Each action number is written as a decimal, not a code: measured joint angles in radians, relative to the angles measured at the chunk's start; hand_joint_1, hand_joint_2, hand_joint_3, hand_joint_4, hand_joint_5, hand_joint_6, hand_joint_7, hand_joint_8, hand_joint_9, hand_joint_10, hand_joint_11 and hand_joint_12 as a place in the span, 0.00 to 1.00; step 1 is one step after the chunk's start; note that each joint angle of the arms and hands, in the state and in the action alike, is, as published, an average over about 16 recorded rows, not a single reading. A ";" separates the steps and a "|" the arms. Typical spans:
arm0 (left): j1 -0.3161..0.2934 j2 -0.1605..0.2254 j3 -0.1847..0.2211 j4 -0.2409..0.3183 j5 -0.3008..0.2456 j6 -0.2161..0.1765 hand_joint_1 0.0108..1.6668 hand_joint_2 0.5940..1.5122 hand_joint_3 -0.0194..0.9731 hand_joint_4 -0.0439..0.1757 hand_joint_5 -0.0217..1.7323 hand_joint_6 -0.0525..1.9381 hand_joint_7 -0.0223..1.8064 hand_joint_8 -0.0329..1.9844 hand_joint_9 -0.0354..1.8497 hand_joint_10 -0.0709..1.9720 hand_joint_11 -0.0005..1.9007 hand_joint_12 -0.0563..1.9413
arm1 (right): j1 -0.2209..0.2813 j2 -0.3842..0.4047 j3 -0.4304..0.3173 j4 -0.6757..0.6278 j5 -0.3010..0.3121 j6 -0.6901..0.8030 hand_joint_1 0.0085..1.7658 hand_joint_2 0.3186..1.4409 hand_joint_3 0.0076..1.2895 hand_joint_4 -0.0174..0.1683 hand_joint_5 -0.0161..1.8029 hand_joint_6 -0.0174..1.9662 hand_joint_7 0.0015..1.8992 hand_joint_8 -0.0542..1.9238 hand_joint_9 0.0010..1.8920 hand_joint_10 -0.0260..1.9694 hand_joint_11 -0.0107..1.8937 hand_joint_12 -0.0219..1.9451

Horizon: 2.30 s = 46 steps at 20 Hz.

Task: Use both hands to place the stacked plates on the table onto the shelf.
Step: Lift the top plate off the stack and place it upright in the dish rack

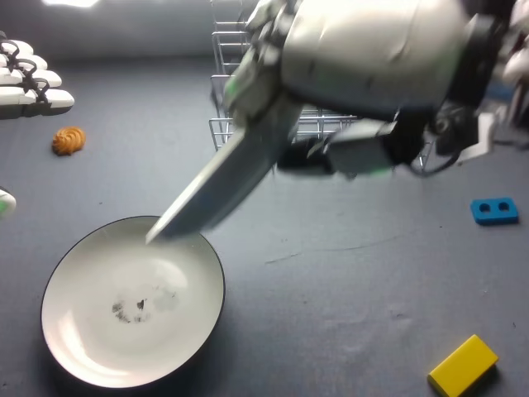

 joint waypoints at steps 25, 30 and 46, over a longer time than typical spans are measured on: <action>0.000 -0.002 0.016 0.077 -0.046 0.000 0.01 0.64 0.04 0.23 0.06 0.04 0.05 0.02 0.03 0.04 0.01 0.03 | 0.231 -0.034 0.302 -0.013 -0.237 0.638 0.68 0.58 0.01 0.24 0.54 0.50 0.56 0.45 0.62 0.02 0.38 0.49; 0.002 -0.003 0.020 0.091 -0.058 0.000 0.01 0.64 0.04 0.23 0.06 0.04 0.05 0.02 0.04 0.04 0.01 0.03 | 0.229 -0.059 0.354 -0.074 -0.262 0.707 0.68 0.58 0.01 0.24 0.54 0.50 0.56 0.45 0.62 0.02 0.38 0.49; 0.043 -0.034 0.031 0.224 -0.245 0.000 0.01 0.64 0.04 0.23 0.06 0.04 0.04 0.02 0.03 0.04 0.01 0.03 | 0.163 -0.166 0.503 0.019 -0.370 0.737 0.68 0.61 0.00 0.24 0.54 0.50 0.54 0.47 0.62 0.02 0.40 0.48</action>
